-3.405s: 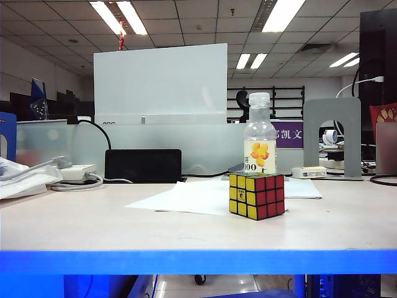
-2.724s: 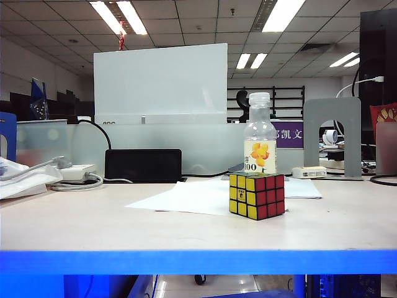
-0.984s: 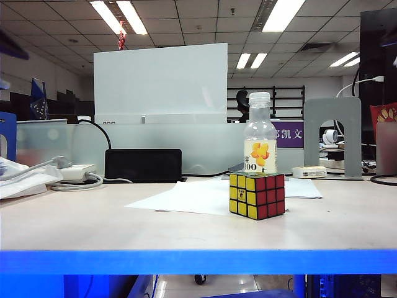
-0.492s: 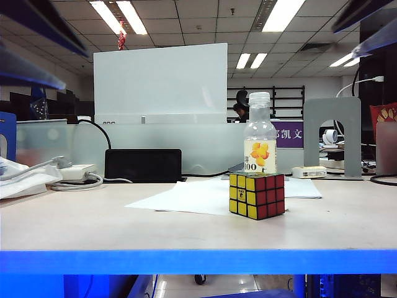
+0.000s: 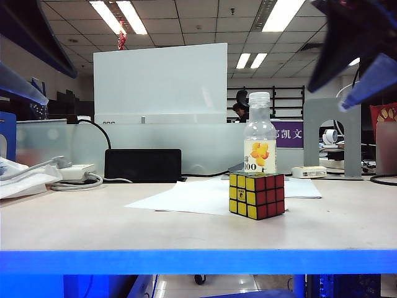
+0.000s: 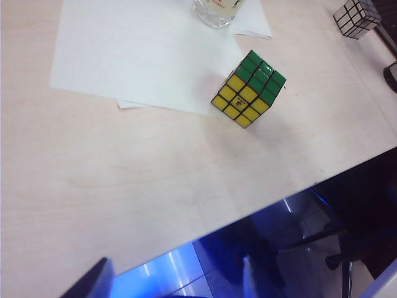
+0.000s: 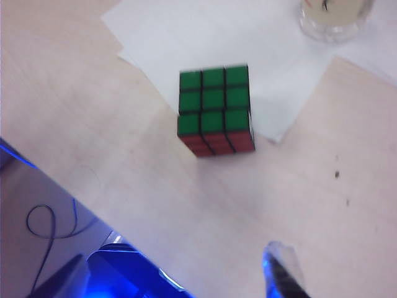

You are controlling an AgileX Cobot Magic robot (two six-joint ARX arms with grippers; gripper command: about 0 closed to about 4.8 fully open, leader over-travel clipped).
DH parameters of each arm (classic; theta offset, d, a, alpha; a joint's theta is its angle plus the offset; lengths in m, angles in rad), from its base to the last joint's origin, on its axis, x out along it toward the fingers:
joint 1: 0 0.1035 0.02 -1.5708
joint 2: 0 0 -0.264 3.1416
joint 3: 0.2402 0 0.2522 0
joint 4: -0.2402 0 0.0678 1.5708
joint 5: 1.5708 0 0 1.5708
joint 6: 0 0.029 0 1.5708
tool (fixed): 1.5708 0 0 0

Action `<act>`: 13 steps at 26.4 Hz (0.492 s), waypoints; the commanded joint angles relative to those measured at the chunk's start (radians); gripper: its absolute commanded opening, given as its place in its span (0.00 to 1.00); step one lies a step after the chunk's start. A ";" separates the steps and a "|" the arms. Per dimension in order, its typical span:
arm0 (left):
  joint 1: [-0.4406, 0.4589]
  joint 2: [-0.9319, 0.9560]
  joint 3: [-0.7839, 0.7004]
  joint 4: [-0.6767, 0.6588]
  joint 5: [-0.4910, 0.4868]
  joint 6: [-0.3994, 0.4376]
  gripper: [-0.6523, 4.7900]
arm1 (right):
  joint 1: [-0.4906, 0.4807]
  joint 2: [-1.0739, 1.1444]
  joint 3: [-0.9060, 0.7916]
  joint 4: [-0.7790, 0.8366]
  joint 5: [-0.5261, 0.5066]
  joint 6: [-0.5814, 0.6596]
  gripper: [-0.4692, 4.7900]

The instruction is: Rotate the Rubik's Cube so that the bottom side is facing up.

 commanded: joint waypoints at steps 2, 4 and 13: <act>0.000 0.000 0.043 -0.011 -0.002 0.007 0.63 | 0.005 0.105 0.111 -0.005 0.002 -0.034 0.79; 0.000 0.000 0.064 -0.011 -0.003 0.007 0.63 | 0.016 0.185 0.187 -0.053 0.010 -0.042 0.84; 0.000 0.000 0.081 -0.060 -0.009 0.018 0.63 | 0.069 0.396 0.397 -0.183 0.045 -0.103 0.93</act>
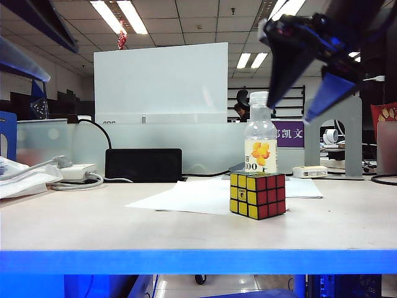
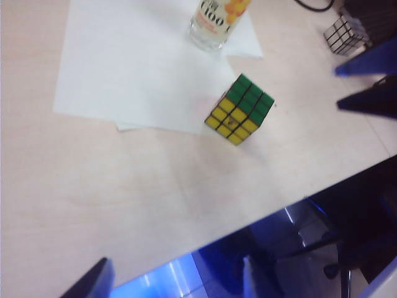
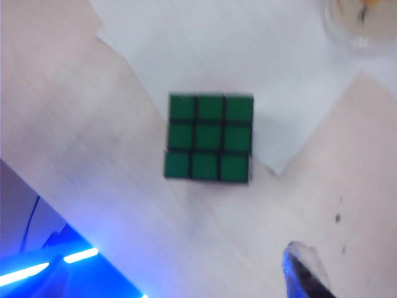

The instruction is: Rotate the Rubik's Cube so that the bottom side is facing up.

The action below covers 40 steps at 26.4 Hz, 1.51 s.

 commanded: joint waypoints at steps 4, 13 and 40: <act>0.000 -0.001 0.006 -0.016 -0.011 0.019 0.63 | 0.058 0.032 0.003 0.041 0.007 -0.009 0.93; 0.000 -0.001 0.006 -0.046 -0.010 0.018 0.63 | 0.105 0.187 0.077 0.015 0.118 -0.035 0.95; 0.000 -0.001 0.006 -0.067 -0.019 0.021 0.63 | 0.108 0.356 0.240 -0.058 0.131 -0.045 0.95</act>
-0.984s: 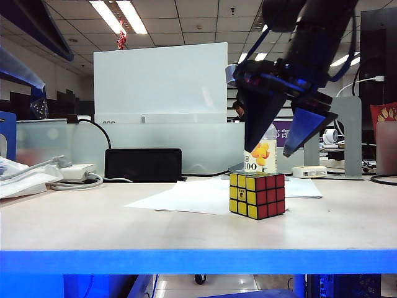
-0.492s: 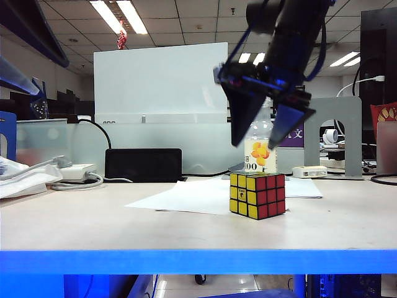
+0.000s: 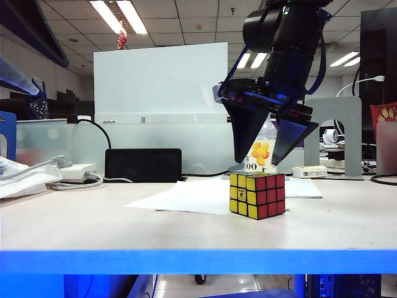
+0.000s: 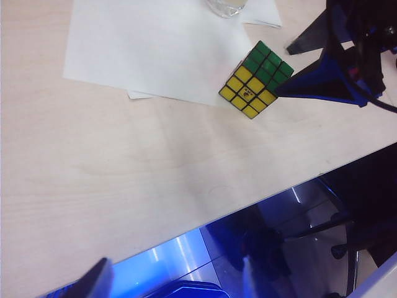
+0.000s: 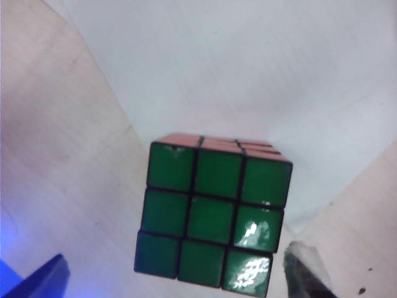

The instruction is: Rotate the Rubik's Cube so that the bottom side is facing up.

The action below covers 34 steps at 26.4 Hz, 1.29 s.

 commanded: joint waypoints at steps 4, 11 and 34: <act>0.000 -0.002 0.006 0.009 -0.005 0.004 0.63 | 0.002 0.025 0.005 0.022 -0.002 -0.003 0.95; 0.000 -0.002 0.006 0.009 -0.007 0.013 0.63 | 0.012 0.074 0.004 0.009 0.002 -0.003 0.95; 0.000 -0.002 0.006 0.009 -0.030 0.031 0.63 | 0.013 0.082 0.004 0.029 -0.002 -0.002 0.83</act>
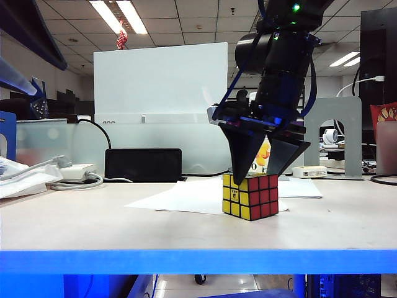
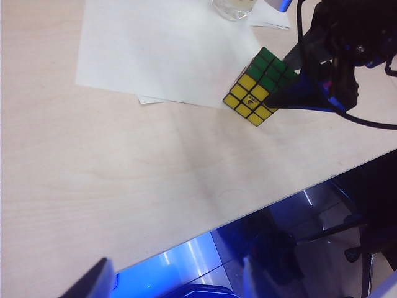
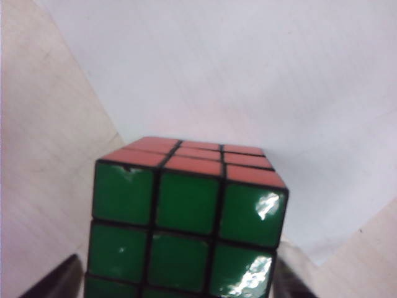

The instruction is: Rotate the Rubik's Cube so that the bottom side is facing up.

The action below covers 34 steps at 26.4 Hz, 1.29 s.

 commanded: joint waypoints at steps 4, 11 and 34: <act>0.000 -0.002 0.006 0.005 -0.003 0.005 0.63 | 0.003 0.018 0.003 -0.002 -0.005 -0.002 0.83; 0.000 -0.002 0.006 0.005 -0.003 0.005 0.63 | 0.003 0.043 0.003 -0.005 -0.002 0.006 0.79; 0.000 -0.002 0.006 0.005 -0.033 0.042 0.63 | 0.003 0.035 0.003 0.024 -0.281 0.059 0.63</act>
